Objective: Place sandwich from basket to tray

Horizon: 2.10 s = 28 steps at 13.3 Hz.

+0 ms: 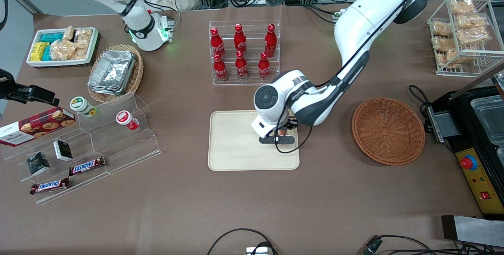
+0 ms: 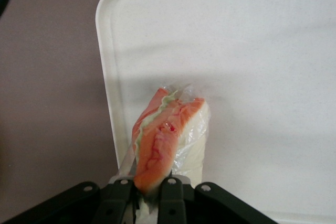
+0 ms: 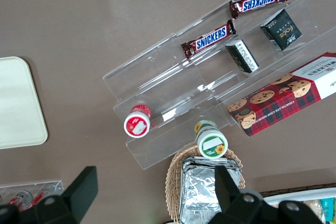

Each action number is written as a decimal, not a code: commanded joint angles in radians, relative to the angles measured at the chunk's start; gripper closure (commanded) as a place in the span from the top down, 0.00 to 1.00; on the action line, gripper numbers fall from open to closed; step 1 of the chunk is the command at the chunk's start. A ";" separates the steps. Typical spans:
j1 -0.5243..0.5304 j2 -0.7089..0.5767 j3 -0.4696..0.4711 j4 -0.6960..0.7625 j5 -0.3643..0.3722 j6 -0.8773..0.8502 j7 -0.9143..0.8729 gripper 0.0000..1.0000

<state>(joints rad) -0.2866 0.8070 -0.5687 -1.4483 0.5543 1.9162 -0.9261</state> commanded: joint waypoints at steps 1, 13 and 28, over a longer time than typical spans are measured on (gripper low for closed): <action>-0.026 0.030 0.010 0.051 0.022 -0.031 -0.039 0.04; -0.008 0.015 0.009 0.155 0.007 -0.146 -0.062 0.71; 0.214 -0.210 0.006 0.255 -0.053 -0.312 -0.091 1.00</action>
<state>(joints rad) -0.0863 0.6157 -0.5567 -1.1833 0.5199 1.6223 -1.0290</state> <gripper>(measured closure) 0.000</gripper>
